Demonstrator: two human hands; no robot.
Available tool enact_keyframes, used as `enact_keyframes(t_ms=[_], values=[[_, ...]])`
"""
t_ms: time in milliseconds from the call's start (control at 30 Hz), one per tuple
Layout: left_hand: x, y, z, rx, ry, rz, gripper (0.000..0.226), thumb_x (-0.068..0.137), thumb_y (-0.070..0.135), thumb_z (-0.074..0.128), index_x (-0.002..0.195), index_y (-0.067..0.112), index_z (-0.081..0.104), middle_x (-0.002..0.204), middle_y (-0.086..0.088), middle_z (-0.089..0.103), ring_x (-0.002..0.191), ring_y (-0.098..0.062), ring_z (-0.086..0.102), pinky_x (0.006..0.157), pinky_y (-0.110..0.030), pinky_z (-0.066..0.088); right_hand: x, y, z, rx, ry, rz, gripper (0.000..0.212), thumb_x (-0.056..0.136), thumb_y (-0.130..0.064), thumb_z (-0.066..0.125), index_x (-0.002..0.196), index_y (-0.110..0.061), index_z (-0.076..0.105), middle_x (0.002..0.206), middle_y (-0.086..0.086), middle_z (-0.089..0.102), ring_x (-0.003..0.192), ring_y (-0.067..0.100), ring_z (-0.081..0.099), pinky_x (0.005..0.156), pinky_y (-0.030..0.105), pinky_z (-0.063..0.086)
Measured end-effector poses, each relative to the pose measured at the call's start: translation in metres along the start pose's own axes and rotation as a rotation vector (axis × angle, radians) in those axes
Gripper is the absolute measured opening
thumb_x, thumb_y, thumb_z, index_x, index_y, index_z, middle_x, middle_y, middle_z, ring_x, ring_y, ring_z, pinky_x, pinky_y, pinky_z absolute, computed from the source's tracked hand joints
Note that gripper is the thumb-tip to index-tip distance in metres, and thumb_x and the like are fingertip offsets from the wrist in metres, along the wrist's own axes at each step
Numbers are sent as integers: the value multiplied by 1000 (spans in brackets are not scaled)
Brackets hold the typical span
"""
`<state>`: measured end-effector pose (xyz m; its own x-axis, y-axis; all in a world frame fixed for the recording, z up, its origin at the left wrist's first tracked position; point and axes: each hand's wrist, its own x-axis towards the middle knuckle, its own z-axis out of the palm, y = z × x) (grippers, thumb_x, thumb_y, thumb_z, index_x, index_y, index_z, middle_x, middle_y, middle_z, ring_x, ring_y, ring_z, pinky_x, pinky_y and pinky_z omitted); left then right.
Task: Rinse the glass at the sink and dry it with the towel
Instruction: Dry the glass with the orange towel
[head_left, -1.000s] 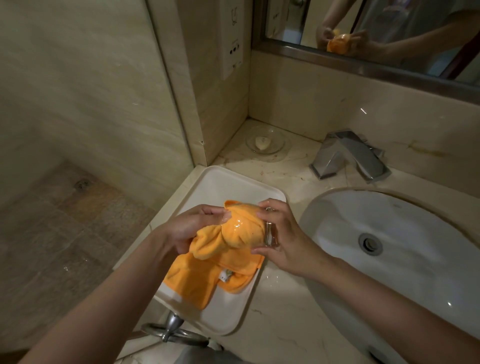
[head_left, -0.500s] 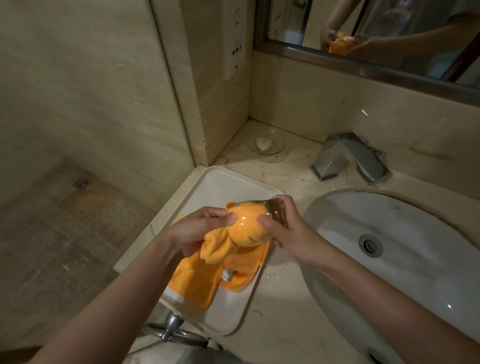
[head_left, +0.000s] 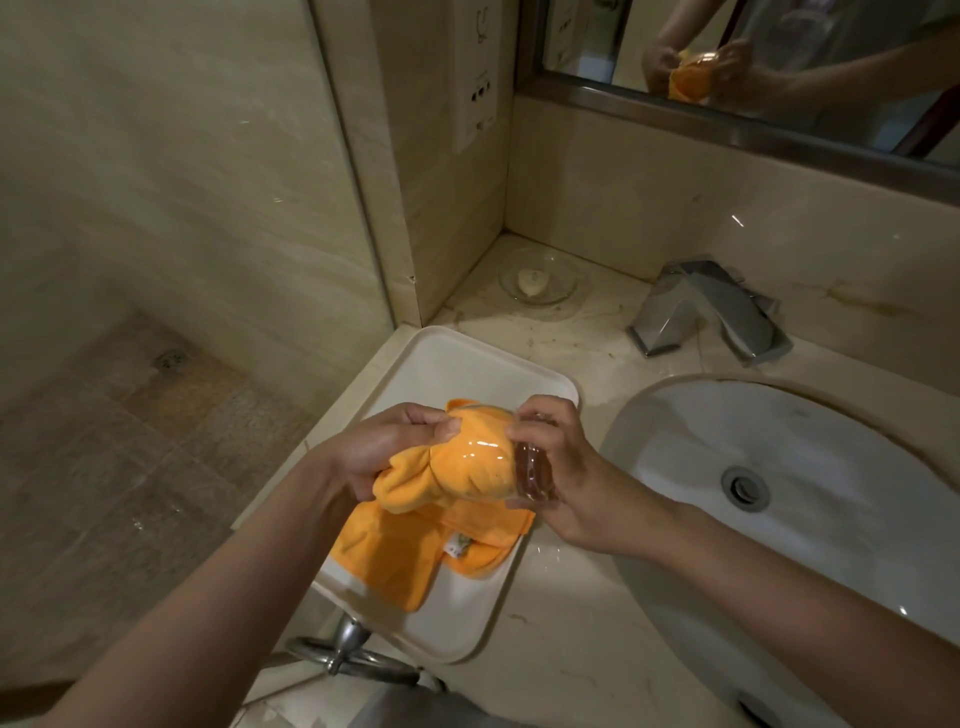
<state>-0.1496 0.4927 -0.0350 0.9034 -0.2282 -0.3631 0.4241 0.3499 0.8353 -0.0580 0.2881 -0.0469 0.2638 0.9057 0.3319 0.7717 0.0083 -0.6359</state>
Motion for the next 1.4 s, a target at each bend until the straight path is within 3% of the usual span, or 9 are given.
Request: enact_keyframes(t_ms=[133,233,333,433,633,767,967,1167,1400], values=[[1,2,0,10,26,3,47,50,46,87,80,12,76,74,-4,72,69,-14,68,63,-26,55,4,0,-4,70,-49,173,70,76,-28,69,120,-43,16,120,-15,19,120,6,25,99,6,28],[4,1,0,31,90,11,51,45,49,88,79,13,76,77,-6,73,73,-17,70,64,-28,55,15,-14,-18,442,-112,562,64,71,-66,57,119,-58,15,134,-11,17,124,13,33,96,20,40],[6,7,1,96,135,-10,48,46,47,88,77,13,76,75,-6,72,71,-17,69,63,-28,55,27,-21,-26,666,-78,870,66,75,-72,31,132,-38,27,127,6,44,94,20,60,66,25,50],[5,13,8,185,111,-51,14,75,25,69,66,17,75,64,1,69,61,-10,66,57,-22,52,27,-20,-28,767,-117,960,34,88,-57,40,103,-29,54,89,5,59,63,15,57,50,21,43],[8,7,1,143,79,-63,45,51,45,86,77,10,74,72,-5,71,67,-14,67,61,-26,56,9,-11,-12,490,44,638,48,76,-30,73,110,-27,38,95,-8,48,84,7,52,65,13,45],[7,9,3,46,90,-28,29,56,33,81,70,9,75,66,-5,71,61,-13,68,55,-23,54,3,-1,1,184,122,213,66,69,-49,72,118,-27,33,115,-11,38,111,-4,41,95,9,35],[5,-1,6,-55,178,-42,13,80,14,65,72,5,71,65,-8,68,58,-16,66,55,-25,54,-8,22,21,-285,232,-222,44,91,-42,49,119,-13,33,128,10,33,110,29,44,90,39,49],[4,1,7,-75,192,-55,18,85,18,59,81,4,69,74,-9,68,67,-19,67,60,-29,55,-7,26,19,-459,275,-305,40,78,-15,59,110,-13,37,123,11,37,103,32,42,82,43,52],[1,13,10,17,319,-94,26,74,26,63,87,4,69,85,-13,70,79,-24,67,71,-34,56,-7,26,6,-504,323,-222,51,66,-20,68,108,-15,40,119,8,39,107,28,44,81,42,52]])
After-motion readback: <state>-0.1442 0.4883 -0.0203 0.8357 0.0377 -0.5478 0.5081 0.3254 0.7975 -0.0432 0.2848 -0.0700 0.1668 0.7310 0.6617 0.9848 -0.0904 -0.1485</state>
